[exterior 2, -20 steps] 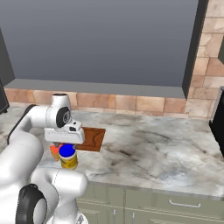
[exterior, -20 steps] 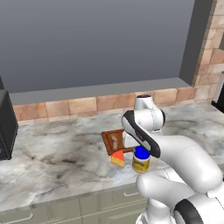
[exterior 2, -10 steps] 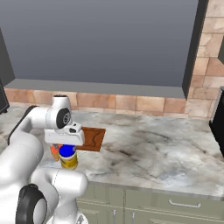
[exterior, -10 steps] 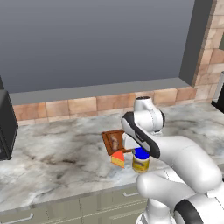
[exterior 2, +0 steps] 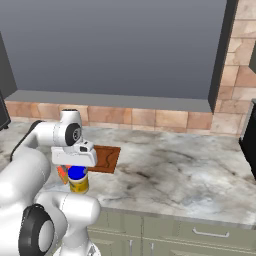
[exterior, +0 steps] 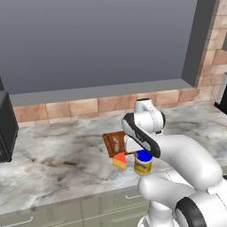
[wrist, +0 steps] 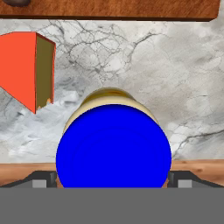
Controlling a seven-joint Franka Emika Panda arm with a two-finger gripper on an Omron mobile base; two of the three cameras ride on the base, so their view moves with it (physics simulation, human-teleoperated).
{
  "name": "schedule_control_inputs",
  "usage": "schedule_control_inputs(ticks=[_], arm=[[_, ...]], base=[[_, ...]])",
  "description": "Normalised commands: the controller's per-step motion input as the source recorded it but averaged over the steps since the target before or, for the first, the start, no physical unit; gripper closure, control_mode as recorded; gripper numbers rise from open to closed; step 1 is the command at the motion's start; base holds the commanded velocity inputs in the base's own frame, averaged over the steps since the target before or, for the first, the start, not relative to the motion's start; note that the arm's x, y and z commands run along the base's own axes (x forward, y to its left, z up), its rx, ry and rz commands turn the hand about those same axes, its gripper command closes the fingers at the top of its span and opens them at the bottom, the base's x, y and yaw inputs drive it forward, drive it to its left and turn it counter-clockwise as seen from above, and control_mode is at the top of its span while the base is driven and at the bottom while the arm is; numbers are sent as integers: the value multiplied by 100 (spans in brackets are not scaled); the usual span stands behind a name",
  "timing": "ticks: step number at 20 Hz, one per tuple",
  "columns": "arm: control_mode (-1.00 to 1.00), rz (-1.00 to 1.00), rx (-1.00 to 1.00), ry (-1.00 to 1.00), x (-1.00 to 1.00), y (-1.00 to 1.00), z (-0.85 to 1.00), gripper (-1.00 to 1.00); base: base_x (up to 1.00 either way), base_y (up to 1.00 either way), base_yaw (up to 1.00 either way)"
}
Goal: Retrieve the reheated potato from the microwave, then place the potato, cheese, and condiment on the cutting board.
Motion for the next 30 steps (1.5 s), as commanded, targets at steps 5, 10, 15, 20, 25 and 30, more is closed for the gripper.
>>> schedule_control_inputs(ticks=[5,10,15,20,25,30], arm=[[-100,0,0,6,-4,0,-25,-100],[-100,0,-1,3,-9,0,-41,-100],[-100,0,0,1,-14,0,-51,-100],[-100,0,-2,0,-16,-1,-63,-100],[-100,0,-6,1,-18,-8,-78,-100],[-100,0,-9,0,-17,-21,-85,-100]], base=[[0,0,0],[0,0,0],[0,0,0],[0,0,0],[0,0,0],[0,0,0]])
